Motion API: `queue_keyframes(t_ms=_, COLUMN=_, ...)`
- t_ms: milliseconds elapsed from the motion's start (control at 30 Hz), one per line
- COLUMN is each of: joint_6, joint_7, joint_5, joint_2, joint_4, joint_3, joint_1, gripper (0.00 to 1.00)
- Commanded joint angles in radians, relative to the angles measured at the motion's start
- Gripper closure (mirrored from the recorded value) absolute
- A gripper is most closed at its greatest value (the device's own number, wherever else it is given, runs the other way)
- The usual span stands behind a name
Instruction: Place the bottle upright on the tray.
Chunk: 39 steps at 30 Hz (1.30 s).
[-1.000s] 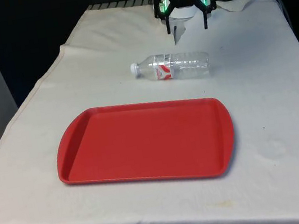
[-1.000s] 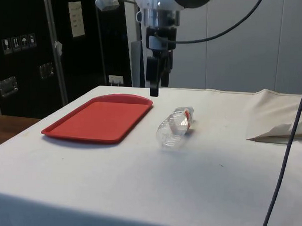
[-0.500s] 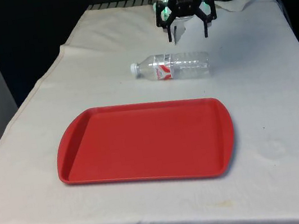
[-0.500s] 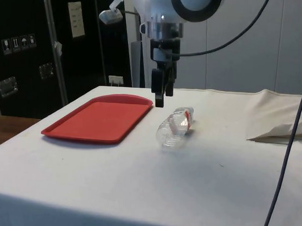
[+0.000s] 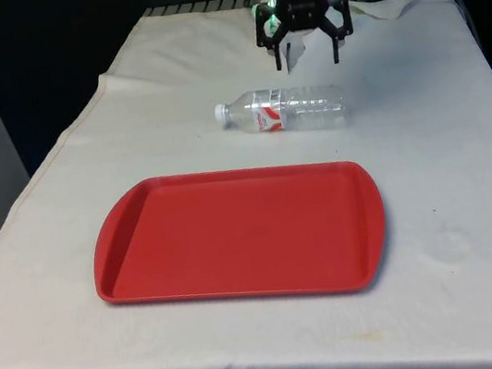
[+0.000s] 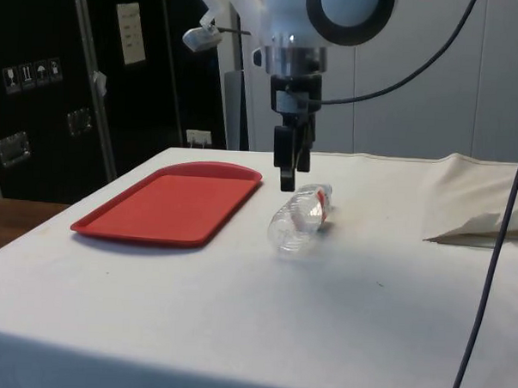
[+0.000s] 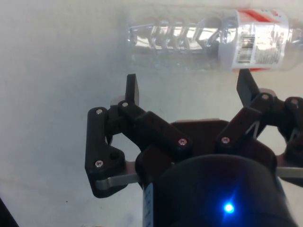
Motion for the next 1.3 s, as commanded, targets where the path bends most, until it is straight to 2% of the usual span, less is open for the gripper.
queue_keyframes(t_ms=0, joint_6=0.009, joint_7=-0.007, joint_5=-0.005, joint_2=-0.007, joint_4=-0.01, joint_3=-0.006, joint_1=-0.005, gripper=0.0)
queue_keyframes(t_ms=100, joint_6=0.009, joint_7=-0.03, joint_5=-0.003, joint_2=-0.005, joint_4=-0.015, joint_3=-0.024, joint_1=-0.01, gripper=0.0)
queue_keyframes(t_ms=133, joint_6=0.0, joint_7=-0.026, joint_5=0.0, joint_2=-0.003, joint_4=-0.009, joint_3=-0.023, joint_1=-0.005, gripper=0.0)
queue_keyframes(t_ms=200, joint_6=0.009, joint_7=-0.042, joint_5=-0.002, joint_2=-0.003, joint_4=-0.016, joint_3=-0.034, joint_1=-0.01, gripper=0.0)
queue_keyframes(t_ms=300, joint_6=0.01, joint_7=-0.065, joint_5=0.0, joint_2=0.001, joint_4=-0.019, joint_3=-0.054, joint_1=-0.013, gripper=0.0)
queue_keyframes(t_ms=333, joint_6=0.011, joint_7=-0.082, joint_5=0.001, joint_2=0.005, joint_4=-0.019, joint_3=-0.069, joint_1=-0.015, gripper=0.0)
queue_keyframes(t_ms=400, joint_6=0.0, joint_7=-0.069, joint_5=0.0, joint_2=0.002, joint_4=-0.016, joint_3=-0.063, joint_1=-0.01, gripper=0.0)
queue_keyframes(t_ms=433, joint_6=0.011, joint_7=-0.09, joint_5=0.002, joint_2=0.008, joint_4=-0.019, joint_3=-0.076, joint_1=-0.016, gripper=0.0)
queue_keyframes(t_ms=667, joint_6=0.005, joint_7=-0.162, joint_5=0.006, joint_2=0.03, joint_4=-0.01, joint_3=-0.142, joint_1=-0.021, gripper=0.0)
queue_keyframes(t_ms=733, joint_6=0.001, joint_7=-0.158, joint_5=0.0, joint_2=0.03, joint_4=-0.009, joint_3=-0.148, joint_1=-0.017, gripper=0.0)
queue_keyframes(t_ms=767, joint_6=0.001, joint_7=-0.177, joint_5=0.007, joint_2=0.032, joint_4=-0.008, joint_3=-0.156, joint_1=-0.022, gripper=0.0)
queue_keyframes(t_ms=833, joint_6=-0.001, joint_7=-0.189, joint_5=0.008, joint_2=0.032, joint_4=-0.006, joint_3=-0.167, joint_1=-0.021, gripper=0.0)
queue_keyframes(t_ms=933, joint_6=0.0, joint_7=-0.185, joint_5=0.006, joint_2=0.034, joint_4=-0.006, joint_3=-0.17, joint_1=-0.015, gripper=0.0)
queue_keyframes(t_ms=1067, joint_6=0.0, joint_7=-0.185, joint_5=0.003, joint_2=0.034, joint_4=-0.005, joint_3=-0.17, joint_1=-0.018, gripper=0.0)
queue_keyframes(t_ms=1267, joint_6=0.0, joint_7=-0.18, joint_5=0.001, joint_2=0.035, joint_4=-0.006, joint_3=-0.168, joint_1=-0.015, gripper=0.0)
